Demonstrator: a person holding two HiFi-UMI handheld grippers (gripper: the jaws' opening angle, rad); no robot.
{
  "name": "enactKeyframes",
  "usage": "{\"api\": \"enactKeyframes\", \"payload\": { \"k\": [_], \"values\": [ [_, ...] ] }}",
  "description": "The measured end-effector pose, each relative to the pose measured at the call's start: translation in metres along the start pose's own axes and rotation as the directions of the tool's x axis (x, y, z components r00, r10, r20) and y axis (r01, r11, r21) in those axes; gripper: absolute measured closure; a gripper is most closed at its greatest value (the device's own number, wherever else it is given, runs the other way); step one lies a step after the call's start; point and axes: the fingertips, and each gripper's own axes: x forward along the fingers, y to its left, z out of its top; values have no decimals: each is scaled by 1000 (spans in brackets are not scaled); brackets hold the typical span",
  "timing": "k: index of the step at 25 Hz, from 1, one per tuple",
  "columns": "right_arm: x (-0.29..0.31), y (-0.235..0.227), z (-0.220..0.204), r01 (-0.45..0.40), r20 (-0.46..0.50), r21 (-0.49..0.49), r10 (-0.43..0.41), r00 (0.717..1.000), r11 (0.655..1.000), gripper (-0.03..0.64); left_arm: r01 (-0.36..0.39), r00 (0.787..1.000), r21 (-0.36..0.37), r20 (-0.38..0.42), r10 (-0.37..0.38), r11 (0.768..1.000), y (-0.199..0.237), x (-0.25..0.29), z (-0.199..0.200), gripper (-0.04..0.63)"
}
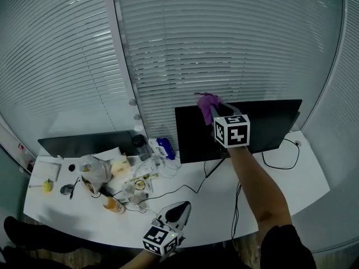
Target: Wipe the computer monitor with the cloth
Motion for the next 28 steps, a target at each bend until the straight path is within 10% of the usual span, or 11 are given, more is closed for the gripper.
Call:
{"api": "enactKeyframes", "payload": {
  "k": [28],
  "values": [
    [-64, -266, -31, 132, -18, 22, -132, 991, 991, 539, 131, 989, 17, -76, -129, 991, -105, 180, 2, 591]
  ]
}}
